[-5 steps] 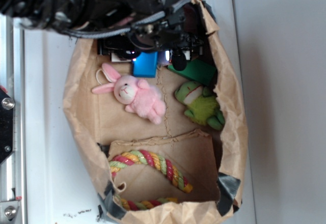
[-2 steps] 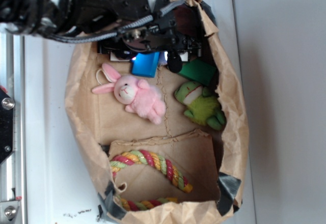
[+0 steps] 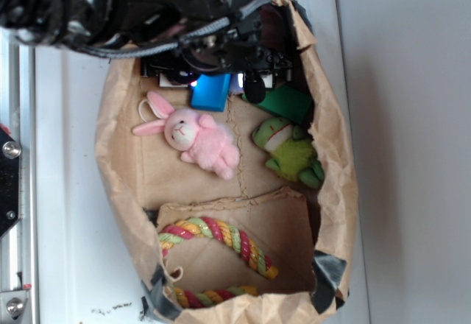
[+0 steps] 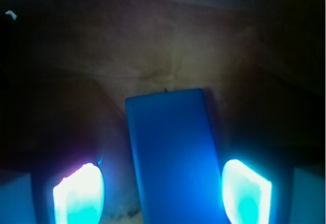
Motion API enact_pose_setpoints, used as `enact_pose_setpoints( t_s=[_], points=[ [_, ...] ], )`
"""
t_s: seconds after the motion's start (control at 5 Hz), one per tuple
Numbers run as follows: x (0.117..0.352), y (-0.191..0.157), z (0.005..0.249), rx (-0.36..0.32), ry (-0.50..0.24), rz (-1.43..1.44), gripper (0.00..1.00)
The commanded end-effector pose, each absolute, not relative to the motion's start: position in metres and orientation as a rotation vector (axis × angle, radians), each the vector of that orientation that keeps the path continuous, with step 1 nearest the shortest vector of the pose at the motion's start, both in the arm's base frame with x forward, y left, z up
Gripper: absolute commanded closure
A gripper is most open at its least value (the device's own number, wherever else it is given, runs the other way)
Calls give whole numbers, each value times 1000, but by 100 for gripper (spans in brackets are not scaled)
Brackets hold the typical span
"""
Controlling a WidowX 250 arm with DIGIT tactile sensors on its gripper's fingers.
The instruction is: Grab the blue block.
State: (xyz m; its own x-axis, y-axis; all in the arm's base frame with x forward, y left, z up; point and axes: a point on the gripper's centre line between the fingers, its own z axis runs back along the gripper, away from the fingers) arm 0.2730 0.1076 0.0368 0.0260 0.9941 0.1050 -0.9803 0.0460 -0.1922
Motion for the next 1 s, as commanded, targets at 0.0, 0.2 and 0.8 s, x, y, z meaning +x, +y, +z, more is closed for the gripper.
enact_pose_setpoints(
  t_s=[0.0,0.2,0.8],
  points=[
    [268,121,63,-108,-267,1529,0],
    [266,121,69,-119,-255,1526,0],
    [268,112,81,-139,-258,1531,0]
  ],
)
